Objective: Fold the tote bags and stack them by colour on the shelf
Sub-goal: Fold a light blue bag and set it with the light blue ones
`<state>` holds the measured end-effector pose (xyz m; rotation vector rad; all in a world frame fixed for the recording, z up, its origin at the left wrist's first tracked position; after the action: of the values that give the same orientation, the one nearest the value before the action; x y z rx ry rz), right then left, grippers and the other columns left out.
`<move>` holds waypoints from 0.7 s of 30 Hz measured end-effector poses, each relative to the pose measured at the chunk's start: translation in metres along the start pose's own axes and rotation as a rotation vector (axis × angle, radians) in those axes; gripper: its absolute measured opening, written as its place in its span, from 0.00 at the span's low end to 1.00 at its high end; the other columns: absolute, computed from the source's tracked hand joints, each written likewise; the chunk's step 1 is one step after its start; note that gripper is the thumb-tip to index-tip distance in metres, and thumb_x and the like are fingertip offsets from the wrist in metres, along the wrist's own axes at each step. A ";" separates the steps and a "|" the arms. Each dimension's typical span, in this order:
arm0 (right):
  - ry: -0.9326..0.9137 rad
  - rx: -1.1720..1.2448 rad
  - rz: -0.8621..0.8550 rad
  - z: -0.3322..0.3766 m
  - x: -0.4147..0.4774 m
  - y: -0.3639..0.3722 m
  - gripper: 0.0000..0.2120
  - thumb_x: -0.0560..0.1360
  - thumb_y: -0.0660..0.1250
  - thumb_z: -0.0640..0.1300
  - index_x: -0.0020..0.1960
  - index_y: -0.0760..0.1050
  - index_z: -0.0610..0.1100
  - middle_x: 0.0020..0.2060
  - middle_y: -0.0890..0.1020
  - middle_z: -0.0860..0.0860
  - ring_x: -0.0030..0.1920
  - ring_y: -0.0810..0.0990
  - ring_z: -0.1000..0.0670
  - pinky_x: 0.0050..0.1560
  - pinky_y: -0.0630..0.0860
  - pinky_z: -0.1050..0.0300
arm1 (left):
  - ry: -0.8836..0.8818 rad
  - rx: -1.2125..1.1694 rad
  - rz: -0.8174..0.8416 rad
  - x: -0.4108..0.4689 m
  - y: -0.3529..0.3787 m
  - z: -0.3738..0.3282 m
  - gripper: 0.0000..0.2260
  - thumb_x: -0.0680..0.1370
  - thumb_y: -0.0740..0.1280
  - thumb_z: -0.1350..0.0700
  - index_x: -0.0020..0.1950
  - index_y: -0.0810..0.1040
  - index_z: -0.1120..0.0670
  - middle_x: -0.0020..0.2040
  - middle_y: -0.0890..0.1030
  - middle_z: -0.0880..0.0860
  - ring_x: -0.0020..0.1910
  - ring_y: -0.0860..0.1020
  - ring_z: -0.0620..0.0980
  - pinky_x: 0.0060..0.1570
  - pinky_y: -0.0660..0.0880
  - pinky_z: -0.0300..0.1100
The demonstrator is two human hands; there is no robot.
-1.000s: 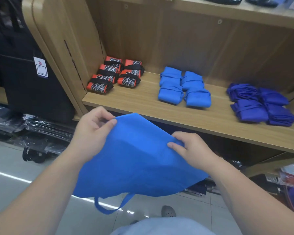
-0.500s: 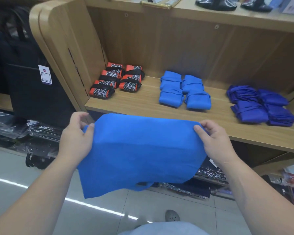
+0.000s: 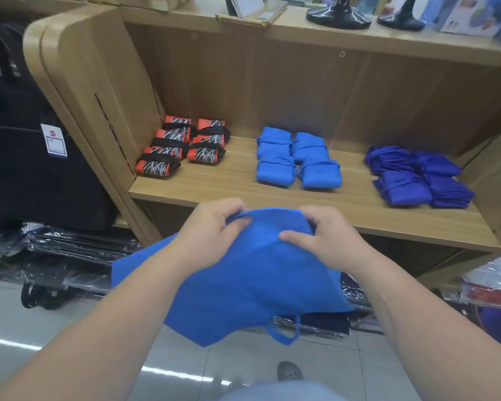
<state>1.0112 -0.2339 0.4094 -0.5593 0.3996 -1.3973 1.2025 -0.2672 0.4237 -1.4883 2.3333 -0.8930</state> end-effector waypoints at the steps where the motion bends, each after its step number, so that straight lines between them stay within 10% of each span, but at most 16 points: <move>1: 0.044 -0.005 0.012 -0.014 -0.002 -0.002 0.16 0.72 0.74 0.56 0.41 0.78 0.43 0.35 0.80 0.44 0.36 0.73 0.54 0.38 0.73 0.50 | -0.040 -0.074 -0.044 -0.001 -0.008 0.006 0.10 0.81 0.67 0.58 0.40 0.77 0.52 0.30 0.74 0.45 0.30 0.69 0.42 0.31 0.65 0.36; 10: 0.280 -0.088 -0.004 -0.087 -0.029 -0.011 0.07 0.81 0.67 0.43 0.44 0.78 0.48 0.37 0.83 0.46 0.31 0.76 0.51 0.33 0.70 0.61 | -0.305 -0.289 -0.550 -0.020 -0.093 0.083 0.09 0.82 0.66 0.54 0.41 0.78 0.53 0.36 0.78 0.45 0.35 0.75 0.47 0.38 0.71 0.44; 15: 0.146 -0.131 -0.097 -0.056 -0.012 -0.024 0.08 0.81 0.66 0.41 0.43 0.76 0.48 0.38 0.80 0.51 0.38 0.72 0.57 0.43 0.68 0.63 | -0.394 0.066 -0.443 -0.028 -0.098 0.088 0.07 0.76 0.73 0.51 0.50 0.77 0.44 0.46 0.80 0.42 0.48 0.77 0.48 0.44 0.72 0.44; 21: -0.090 -0.360 0.113 0.022 0.027 -0.024 0.06 0.81 0.66 0.46 0.45 0.75 0.50 0.37 0.77 0.55 0.41 0.74 0.56 0.42 0.69 0.63 | 0.030 0.486 -0.078 0.001 -0.060 0.012 0.43 0.67 0.77 0.36 0.77 0.67 0.47 0.74 0.71 0.45 0.73 0.68 0.47 0.73 0.64 0.47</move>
<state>1.0088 -0.2597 0.4430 -0.8762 0.6058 -1.1926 1.2523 -0.2906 0.4507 -1.3648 1.8927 -1.3878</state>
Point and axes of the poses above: each hand's wrist, its own x-axis towards the middle knuckle, its own y-axis out of the palm, z = x × y, the point moved 8 cm from there along x, towards the middle knuckle
